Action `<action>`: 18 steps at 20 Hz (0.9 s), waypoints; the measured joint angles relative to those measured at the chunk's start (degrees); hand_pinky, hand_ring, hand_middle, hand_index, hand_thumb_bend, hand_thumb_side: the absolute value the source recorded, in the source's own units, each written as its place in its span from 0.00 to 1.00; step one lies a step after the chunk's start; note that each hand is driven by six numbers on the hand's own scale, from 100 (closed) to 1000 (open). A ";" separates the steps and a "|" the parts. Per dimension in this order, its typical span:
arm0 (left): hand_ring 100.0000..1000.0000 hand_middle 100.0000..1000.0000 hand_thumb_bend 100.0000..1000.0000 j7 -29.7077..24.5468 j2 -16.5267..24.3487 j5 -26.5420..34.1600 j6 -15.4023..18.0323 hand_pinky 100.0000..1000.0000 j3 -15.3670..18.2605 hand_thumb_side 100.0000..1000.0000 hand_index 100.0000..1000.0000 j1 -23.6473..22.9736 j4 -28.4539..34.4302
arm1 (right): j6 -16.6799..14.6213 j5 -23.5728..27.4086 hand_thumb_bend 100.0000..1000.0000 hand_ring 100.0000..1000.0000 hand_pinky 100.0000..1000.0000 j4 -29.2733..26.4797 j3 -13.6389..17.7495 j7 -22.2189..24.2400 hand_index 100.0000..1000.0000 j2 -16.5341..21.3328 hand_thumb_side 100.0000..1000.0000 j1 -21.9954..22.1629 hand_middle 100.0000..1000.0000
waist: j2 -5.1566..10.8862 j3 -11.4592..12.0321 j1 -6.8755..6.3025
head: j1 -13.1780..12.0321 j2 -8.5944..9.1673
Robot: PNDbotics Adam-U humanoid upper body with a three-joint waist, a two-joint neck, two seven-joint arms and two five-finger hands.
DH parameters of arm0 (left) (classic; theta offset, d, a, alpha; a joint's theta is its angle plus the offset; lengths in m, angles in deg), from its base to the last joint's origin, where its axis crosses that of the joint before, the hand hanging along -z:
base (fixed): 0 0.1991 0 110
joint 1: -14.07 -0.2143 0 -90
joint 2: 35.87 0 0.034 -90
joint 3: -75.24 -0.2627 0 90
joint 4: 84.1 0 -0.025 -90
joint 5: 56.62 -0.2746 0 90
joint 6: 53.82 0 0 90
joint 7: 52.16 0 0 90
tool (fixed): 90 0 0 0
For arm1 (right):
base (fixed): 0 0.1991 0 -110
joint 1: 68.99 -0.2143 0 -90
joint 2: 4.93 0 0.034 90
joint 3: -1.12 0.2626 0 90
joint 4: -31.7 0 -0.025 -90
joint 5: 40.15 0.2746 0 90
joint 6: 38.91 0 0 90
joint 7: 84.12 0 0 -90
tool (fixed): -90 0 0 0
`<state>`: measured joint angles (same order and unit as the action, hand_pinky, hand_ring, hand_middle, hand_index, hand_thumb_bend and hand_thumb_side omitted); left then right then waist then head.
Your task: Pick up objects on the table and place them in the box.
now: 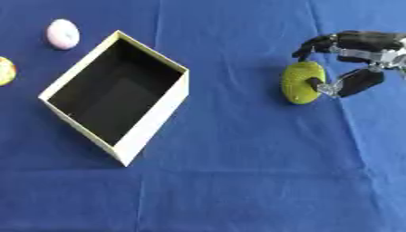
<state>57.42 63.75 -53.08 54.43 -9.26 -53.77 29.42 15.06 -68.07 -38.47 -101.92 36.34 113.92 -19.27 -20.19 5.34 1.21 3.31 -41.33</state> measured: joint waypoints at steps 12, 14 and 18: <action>0.74 0.68 0.00 -0.60 -0.02 0.46 -0.35 0.74 -0.04 0.59 0.78 0.01 0.00 | -1.93 -5.31 0.00 0.91 0.91 1.80 -0.30 -1.93 0.79 -0.38 0.16 0.31 0.51 | -0.32 0.05 0.06 | -0.14 -0.05; 0.74 0.68 0.00 -0.63 -0.02 0.47 -0.33 0.74 -0.04 0.59 0.77 0.00 0.00 | -2.16 -5.28 0.00 0.84 0.88 2.23 0.17 -2.16 0.64 -0.65 0.20 0.30 0.31 | -0.32 0.03 0.02 | -0.27 -0.05; 0.74 0.67 0.00 -0.67 -0.02 0.47 -0.29 0.74 -0.04 0.59 0.77 -0.12 0.00 | -2.28 -3.53 0.00 0.74 0.84 2.30 1.98 -2.28 0.52 -1.45 0.21 0.50 0.15 | -0.32 -0.16 -0.03 | -0.53 -0.25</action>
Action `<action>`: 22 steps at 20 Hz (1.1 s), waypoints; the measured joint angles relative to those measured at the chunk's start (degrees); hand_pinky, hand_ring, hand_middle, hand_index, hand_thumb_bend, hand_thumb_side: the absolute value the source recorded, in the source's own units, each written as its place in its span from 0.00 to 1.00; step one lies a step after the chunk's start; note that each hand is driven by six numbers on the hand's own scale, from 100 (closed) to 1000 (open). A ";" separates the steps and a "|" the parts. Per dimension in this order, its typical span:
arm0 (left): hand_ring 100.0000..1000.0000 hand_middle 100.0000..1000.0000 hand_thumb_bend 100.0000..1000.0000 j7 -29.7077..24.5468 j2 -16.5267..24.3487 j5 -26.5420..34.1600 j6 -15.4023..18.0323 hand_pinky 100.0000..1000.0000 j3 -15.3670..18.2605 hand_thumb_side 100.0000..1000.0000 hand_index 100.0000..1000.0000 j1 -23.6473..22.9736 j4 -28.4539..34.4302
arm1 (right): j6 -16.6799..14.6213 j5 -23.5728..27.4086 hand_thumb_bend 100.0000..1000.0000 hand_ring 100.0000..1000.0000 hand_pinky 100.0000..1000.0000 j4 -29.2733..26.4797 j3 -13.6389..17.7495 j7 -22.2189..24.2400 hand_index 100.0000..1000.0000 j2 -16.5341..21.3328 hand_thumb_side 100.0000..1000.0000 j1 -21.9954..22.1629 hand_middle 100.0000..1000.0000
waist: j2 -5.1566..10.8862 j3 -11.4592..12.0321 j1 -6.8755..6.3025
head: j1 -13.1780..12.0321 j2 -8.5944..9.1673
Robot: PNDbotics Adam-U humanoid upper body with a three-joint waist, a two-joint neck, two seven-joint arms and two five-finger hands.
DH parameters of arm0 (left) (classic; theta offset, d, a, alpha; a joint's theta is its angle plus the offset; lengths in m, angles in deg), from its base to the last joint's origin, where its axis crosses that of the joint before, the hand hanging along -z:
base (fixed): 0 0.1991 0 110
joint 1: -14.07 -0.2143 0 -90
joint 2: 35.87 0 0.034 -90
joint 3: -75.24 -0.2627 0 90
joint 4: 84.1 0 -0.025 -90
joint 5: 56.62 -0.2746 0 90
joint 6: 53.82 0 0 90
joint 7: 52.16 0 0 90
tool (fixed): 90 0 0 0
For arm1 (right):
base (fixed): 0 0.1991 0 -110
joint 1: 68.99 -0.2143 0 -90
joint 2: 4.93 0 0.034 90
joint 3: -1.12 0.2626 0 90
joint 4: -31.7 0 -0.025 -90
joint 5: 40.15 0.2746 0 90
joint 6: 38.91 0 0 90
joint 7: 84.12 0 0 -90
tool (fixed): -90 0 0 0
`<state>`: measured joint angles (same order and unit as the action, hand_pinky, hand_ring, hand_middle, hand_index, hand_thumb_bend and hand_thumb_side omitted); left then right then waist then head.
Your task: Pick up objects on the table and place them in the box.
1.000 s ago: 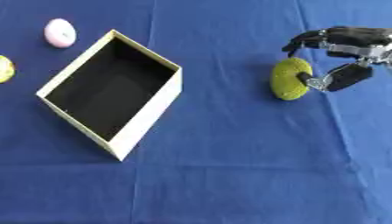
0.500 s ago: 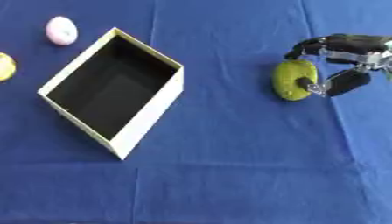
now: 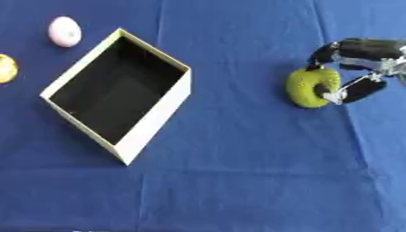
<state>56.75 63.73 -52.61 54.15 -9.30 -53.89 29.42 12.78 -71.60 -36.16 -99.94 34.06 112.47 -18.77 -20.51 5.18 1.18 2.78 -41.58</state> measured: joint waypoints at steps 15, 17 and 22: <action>0.73 0.67 0.00 -0.05 -0.01 0.17 -0.05 0.74 0.00 0.60 0.77 -0.54 0.00 | 5.37 13.26 0.00 0.64 0.80 -7.72 0.16 0.31 0.45 1.09 0.16 1.48 0.06 | 0.00 -0.29 -0.08 | -0.03 -0.23; 0.73 0.67 0.00 -0.10 -0.01 0.19 -0.09 0.74 0.00 0.60 0.77 -0.68 0.00 | 5.80 14.88 0.00 0.64 0.80 -9.19 0.49 0.78 0.45 1.61 0.15 1.47 0.06 | 0.01 -0.42 -0.13 | -0.03 -0.23; 0.73 0.66 0.00 -0.24 -0.01 0.27 -0.24 0.73 -0.01 0.61 0.77 -0.80 0.00 | 6.19 18.28 0.00 0.62 0.79 -12.59 1.03 1.65 0.45 2.51 0.18 0.41 0.05 | 0.08 -0.59 -0.12 | -0.02 -0.23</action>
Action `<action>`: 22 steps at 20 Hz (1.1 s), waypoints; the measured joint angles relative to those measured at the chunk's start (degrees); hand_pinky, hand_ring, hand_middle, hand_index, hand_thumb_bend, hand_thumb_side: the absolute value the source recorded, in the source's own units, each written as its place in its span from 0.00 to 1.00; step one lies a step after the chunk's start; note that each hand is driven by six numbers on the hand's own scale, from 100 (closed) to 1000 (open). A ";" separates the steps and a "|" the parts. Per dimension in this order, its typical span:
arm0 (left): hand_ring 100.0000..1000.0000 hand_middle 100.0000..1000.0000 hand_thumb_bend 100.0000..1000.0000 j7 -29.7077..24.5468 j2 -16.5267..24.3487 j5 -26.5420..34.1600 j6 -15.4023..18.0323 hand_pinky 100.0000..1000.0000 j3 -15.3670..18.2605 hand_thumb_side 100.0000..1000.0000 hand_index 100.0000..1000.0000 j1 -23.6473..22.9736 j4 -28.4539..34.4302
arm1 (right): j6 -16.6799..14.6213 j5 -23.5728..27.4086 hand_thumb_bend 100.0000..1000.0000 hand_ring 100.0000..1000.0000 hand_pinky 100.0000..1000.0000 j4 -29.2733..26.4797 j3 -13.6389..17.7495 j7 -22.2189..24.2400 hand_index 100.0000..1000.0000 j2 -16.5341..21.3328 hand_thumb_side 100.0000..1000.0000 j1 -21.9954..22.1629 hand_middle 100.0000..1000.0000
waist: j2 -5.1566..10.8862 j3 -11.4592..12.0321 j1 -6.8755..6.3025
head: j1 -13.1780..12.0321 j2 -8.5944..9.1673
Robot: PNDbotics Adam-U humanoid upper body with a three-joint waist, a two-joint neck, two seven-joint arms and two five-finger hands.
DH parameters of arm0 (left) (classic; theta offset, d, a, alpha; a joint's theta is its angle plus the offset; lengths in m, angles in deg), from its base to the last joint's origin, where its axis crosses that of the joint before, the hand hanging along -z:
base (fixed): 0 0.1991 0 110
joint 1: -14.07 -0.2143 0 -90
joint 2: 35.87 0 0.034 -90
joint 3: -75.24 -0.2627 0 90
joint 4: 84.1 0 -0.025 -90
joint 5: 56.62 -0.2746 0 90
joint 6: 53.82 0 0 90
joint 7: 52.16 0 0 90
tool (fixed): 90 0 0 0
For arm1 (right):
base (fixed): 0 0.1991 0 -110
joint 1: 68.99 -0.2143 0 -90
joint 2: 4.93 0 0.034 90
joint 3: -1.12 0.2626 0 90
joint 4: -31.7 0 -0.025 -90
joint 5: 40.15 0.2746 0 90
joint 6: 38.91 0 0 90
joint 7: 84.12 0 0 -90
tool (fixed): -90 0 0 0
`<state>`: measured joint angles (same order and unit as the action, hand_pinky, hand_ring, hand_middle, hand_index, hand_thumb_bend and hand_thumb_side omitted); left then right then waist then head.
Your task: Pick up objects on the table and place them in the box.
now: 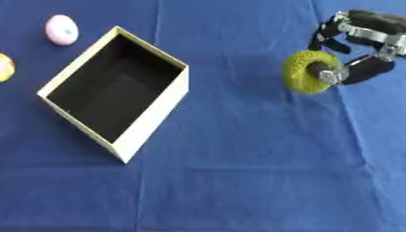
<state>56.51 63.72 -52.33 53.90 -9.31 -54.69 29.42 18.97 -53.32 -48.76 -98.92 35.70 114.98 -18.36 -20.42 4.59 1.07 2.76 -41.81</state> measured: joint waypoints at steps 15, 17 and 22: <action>0.73 0.66 0.00 -0.06 0.00 0.23 0.36 0.73 -0.63 0.58 0.77 0.53 0.00 | 0.72 5.25 0.00 0.62 0.79 -5.43 -3.51 3.21 0.45 -2.89 0.16 -11.75 0.04 | 1.34 1.03 0.87 | 1.71 -0.10; 0.73 0.66 0.00 0.02 0.00 0.23 0.45 0.73 -0.64 0.58 0.77 0.54 0.00 | 1.01 5.57 0.00 0.62 0.79 -5.03 -4.02 3.98 0.45 -3.89 0.16 -13.24 0.04 | 1.35 0.92 0.83 | 1.72 -0.10; 0.73 0.67 0.00 0.06 0.00 0.23 0.49 0.74 -0.64 0.46 0.78 0.54 0.00 | 1.16 6.03 0.00 0.61 0.79 -4.16 -4.33 4.83 0.44 -4.45 0.13 -13.92 0.02 | 1.35 0.83 0.83 | 1.73 -0.15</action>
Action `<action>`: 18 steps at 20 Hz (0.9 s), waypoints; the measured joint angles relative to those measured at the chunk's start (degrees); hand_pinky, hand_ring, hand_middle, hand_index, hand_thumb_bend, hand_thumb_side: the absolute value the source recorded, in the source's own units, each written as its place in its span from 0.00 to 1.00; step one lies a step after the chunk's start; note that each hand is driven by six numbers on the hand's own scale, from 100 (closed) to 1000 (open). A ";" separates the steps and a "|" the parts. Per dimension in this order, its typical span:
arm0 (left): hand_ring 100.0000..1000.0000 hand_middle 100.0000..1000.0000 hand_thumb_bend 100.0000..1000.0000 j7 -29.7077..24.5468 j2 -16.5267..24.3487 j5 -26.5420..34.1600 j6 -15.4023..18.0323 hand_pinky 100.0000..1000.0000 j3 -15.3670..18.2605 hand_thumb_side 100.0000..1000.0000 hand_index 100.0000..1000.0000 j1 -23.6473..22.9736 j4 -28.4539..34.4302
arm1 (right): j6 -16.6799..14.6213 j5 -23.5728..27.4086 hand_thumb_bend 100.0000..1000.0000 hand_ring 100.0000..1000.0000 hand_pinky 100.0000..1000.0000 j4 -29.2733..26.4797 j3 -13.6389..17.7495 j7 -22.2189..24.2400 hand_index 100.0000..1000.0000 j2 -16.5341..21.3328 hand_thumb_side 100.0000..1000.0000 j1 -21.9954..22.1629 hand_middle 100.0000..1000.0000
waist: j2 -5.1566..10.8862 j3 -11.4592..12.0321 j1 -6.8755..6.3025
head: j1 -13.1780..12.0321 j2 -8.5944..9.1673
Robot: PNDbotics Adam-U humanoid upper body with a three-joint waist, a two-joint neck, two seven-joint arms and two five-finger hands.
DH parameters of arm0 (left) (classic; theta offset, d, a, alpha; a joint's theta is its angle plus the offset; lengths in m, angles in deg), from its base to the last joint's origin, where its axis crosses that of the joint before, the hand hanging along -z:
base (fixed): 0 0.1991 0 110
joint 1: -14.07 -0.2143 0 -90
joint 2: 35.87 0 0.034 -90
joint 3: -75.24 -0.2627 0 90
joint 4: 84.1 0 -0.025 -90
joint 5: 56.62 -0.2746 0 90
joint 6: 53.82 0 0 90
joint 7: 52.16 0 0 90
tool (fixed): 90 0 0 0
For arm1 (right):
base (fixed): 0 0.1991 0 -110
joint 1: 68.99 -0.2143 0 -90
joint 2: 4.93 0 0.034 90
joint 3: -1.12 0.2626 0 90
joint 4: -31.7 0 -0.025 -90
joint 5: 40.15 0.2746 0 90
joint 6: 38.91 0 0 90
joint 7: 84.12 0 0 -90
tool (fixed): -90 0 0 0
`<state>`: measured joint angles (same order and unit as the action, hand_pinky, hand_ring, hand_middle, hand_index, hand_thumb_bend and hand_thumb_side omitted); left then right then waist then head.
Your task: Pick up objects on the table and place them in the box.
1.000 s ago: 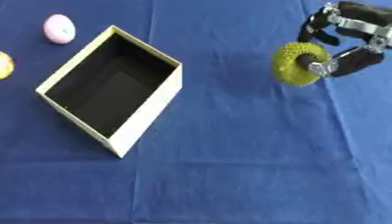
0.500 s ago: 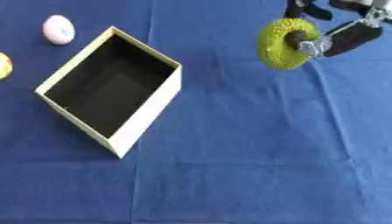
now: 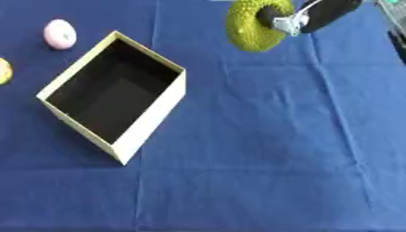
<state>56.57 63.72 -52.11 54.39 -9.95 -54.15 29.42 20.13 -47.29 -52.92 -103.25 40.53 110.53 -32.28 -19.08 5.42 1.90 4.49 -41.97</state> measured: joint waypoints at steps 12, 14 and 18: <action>0.74 0.67 0.01 3.49 -1.05 -3.21 6.94 0.75 -1.81 0.37 0.79 9.94 0.18 | 2.13 -1.47 0.00 0.62 0.78 3.90 -0.56 -0.24 0.44 -11.73 0.12 -11.65 0.02 | 0.76 6.15 0.03 | 6.83 -0.84; 0.74 0.67 0.01 3.29 -1.15 -3.23 7.74 0.74 -2.17 0.38 0.79 10.01 0.18 | 2.31 -3.16 0.00 0.62 0.78 6.03 -0.83 0.03 0.44 -14.61 0.12 -12.27 0.02 | 0.74 6.15 0.14 | 6.91 -0.80; 0.74 0.67 0.01 2.89 -1.49 -3.23 8.36 0.74 -2.48 0.38 0.79 10.01 0.19 | 2.08 -6.86 0.00 0.62 0.78 10.25 -0.91 0.59 0.44 -20.57 0.13 -12.31 0.02 | 0.62 6.05 0.31 | 6.92 -0.74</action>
<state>59.46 62.22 -55.33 62.75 -12.43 -44.14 29.61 22.21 -54.15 -42.67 -104.16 41.12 89.96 -44.58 -18.46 11.47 2.20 11.41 -42.71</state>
